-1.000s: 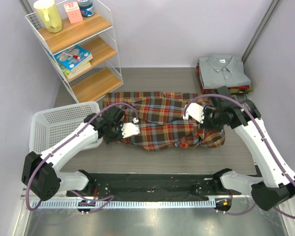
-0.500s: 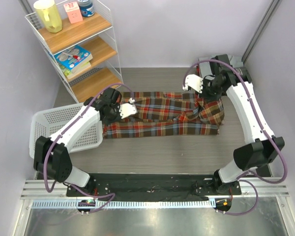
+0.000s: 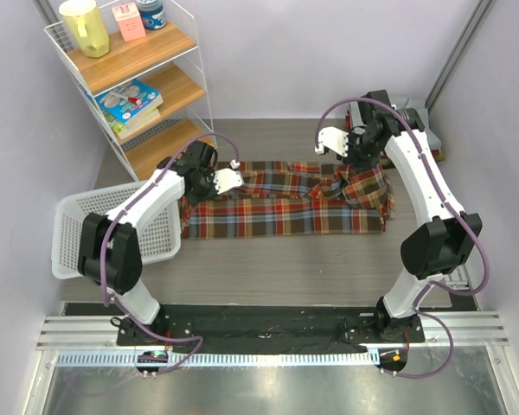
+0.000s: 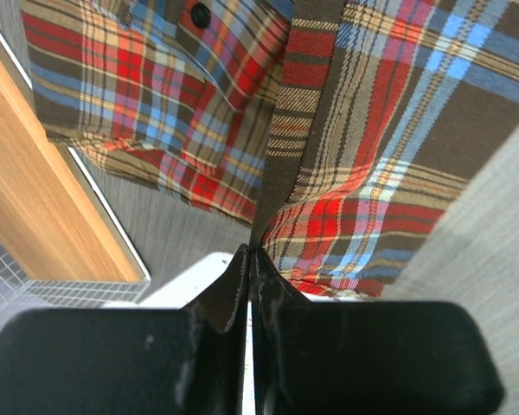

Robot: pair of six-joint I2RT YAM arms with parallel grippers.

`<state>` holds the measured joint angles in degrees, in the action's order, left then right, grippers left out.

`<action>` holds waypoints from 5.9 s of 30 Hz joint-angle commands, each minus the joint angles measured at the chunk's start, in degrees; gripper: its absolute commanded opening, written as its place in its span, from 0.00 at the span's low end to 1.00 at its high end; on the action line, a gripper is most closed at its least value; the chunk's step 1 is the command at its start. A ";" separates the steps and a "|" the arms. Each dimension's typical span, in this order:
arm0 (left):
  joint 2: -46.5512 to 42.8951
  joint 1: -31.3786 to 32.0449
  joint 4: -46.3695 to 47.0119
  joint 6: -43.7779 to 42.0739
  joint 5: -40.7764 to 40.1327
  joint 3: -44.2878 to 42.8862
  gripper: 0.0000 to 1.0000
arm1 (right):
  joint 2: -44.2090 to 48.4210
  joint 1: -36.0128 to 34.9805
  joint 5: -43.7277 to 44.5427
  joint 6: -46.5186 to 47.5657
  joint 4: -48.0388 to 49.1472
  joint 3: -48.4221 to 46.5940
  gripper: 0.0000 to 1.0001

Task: Fold and stack the long sleeve shirts
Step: Fold the shirt

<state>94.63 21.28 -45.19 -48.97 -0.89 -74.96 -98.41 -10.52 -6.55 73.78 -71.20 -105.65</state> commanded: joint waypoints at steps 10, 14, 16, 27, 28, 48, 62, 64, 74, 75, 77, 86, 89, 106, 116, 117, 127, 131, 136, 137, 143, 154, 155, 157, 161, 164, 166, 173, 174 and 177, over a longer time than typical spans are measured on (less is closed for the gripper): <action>6.62 -0.80 2.30 -1.30 0.71 -9.67 0.00 | 0.85 3.58 0.57 2.77 2.73 1.84 0.01; 8.11 -0.80 2.39 -1.56 0.62 -10.03 0.00 | 0.76 3.67 0.48 2.60 3.52 1.85 0.01; 8.64 -0.89 2.21 -1.48 0.36 -10.12 0.00 | 0.50 3.67 0.39 2.69 3.61 1.76 0.01; 2.85 -1.15 -1.74 -1.65 2.28 -4.41 0.00 | 0.15 3.58 -1.01 2.77 3.08 2.64 0.01; 2.32 -1.06 -2.27 -1.74 2.38 -4.15 0.00 | 0.24 3.58 -1.27 2.77 3.08 2.72 0.01; -1.73 -1.06 -5.44 -1.66 3.26 -1.50 0.00 | 2.52 2.88 -1.01 3.65 1.42 5.89 0.01; 5.56 -1.06 -1.31 -0.95 3.17 -4.23 0.00 | 2.97 2.88 -0.13 4.09 -0.26 7.38 0.01; 5.83 -1.06 -0.78 -0.69 2.82 -4.14 0.00 | 1.82 2.88 -0.40 3.83 1.05 6.95 0.01; 7.15 -1.77 1.95 0.89 1.50 -3.70 0.00 | -4.06 0.51 0.30 1.11 2.91 2.64 0.01; 7.41 -1.85 2.03 1.16 1.50 -3.96 0.01 | -4.24 -0.54 0.91 0.84 3.17 2.72 0.01; 7.94 -2.38 2.82 2.38 1.41 -4.23 0.04 | -5.38 -1.51 1.88 -0.30 4.31 3.34 0.01; 7.41 -4.49 4.58 10.20 2.29 -5.90 0.32 | -14.43 -6.26 10.76 -20.20 13.98 -3.50 0.30; 5.48 -4.49 3.53 13.89 5.01 -6.08 0.41 | -15.32 -3.65 8.24 -25.68 11.79 -7.55 0.82; 9.69 0.52 1.16 22.52 9.85 -3.35 0.42 | -7.93 16.68 -13.14 -31.15 5.36 18.45 0.49; 13.74 1.22 3.09 21.64 7.13 2.18 0.19 | -13.74 18.78 -6.21 -32.56 14.24 29.26 0.37; 13.65 1.48 3.26 21.03 6.95 3.05 0.17 | -14.00 18.79 -5.76 -32.47 14.42 31.27 0.36; 7.25 9.48 1.96 19.87 5.36 16.50 0.05 | -4.70 20.63 -2.60 -29.75 15.39 46.83 0.30; 2.07 10.71 -0.33 22.15 8.26 20.28 0.04 | 3.20 24.40 -2.24 -25.54 10.92 51.32 0.31; -8.74 10.71 1.06 26.38 14.94 24.15 0.22 | 10.33 31.16 -9.51 -19.65 1.61 45.54 0.53; -12.76 10.71 1.76 27.08 15.38 24.24 0.27 | 11.39 31.70 -11.28 -19.29 -0.76 44.14 0.57; -23.95 10.63 7.39 29.46 16.35 23.19 0.62 | 13.16 31.88 -23.85 -21.12 -5.18 37.36 0.71; -35.39 10.63 16.09 35.60 16.71 21.87 1.00 | 1.56 31.18 -27.38 -32.29 3.87 33.05 0.72; -35.30 10.63 16.88 36.83 15.57 22.05 1.00 | 0.08 31.00 -27.38 -32.64 4.22 32.53 0.72; -34.95 10.63 16.80 37.02 15.04 21.79 1.00 | -1.16 30.83 -27.29 -33.52 5.19 32.17 0.72; -33.20 10.63 15.57 37.37 14.51 20.82 1.00 | -3.54 30.21 -28.25 -34.75 5.46 31.47 0.70; -32.76 10.71 15.83 37.37 14.07 20.82 1.00 | -4.33 28.90 -29.58 -35.46 5.46 31.64 0.65; -32.58 10.63 16.19 37.28 14.16 20.82 1.00 | -4.77 27.93 -29.58 -35.98 6.24 31.90 0.58; -31.96 10.63 15.48 36.58 13.54 20.38 1.00 | -1.97 27.58 -36.05 -33.97 -0.24 28.14 0.01; -31.88 10.63 15.48 36.58 13.54 20.55 1.00 | -1.26 27.49 -37.91 -33.18 -1.47 27.34 0.01; -31.79 10.63 15.83 36.84 13.89 21.17 1.00 | -0.11 24.61 -44.48 -33.70 -3.77 23.83 0.01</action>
<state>62.65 32.12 -31.51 -12.43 13.04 -52.49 -103.13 16.91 -39.92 39.11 -70.08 -75.99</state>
